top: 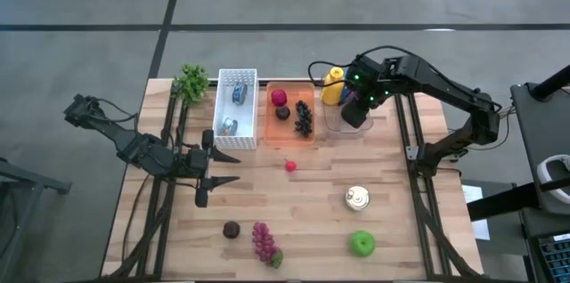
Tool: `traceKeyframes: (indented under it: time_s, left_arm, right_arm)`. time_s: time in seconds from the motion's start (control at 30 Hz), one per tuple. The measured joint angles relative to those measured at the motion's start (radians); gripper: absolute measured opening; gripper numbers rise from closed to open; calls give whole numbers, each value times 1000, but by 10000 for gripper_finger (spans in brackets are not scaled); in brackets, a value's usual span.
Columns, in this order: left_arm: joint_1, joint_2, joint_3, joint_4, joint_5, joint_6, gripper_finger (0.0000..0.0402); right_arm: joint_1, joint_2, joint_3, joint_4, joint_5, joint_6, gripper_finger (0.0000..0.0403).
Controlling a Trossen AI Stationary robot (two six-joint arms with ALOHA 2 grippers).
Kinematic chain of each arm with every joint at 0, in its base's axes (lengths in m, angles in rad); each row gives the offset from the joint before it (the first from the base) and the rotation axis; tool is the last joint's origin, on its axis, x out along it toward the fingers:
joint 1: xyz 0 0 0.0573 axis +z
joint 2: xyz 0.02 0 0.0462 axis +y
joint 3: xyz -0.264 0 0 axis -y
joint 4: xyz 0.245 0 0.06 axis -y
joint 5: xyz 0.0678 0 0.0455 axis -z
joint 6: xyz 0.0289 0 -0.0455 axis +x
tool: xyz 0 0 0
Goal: Pick & Place Food Item
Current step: Put the strawberry into the orange bin
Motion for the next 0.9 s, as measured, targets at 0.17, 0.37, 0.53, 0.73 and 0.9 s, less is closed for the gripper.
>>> traceKeyframes:
  time_s: [0.17,0.37,0.53,0.73,0.9]
  left_arm:
    - [0,0,0,0,0,0,210]
    - [0,0,0,0,0,0,213]
    - [0,0,0,0,0,0,208]
    - [0,0,0,0,0,0,198]
    - [0,0,0,0,0,0,189]
  right_arm:
    - [0,0,0,3,0,3,144]
    - [0,0,0,3,1,3,167]
    - [0,0,0,3,40,3,178]
    - [0,0,0,3,84,3,178]
    - [0,0,0,3,88,3,173]
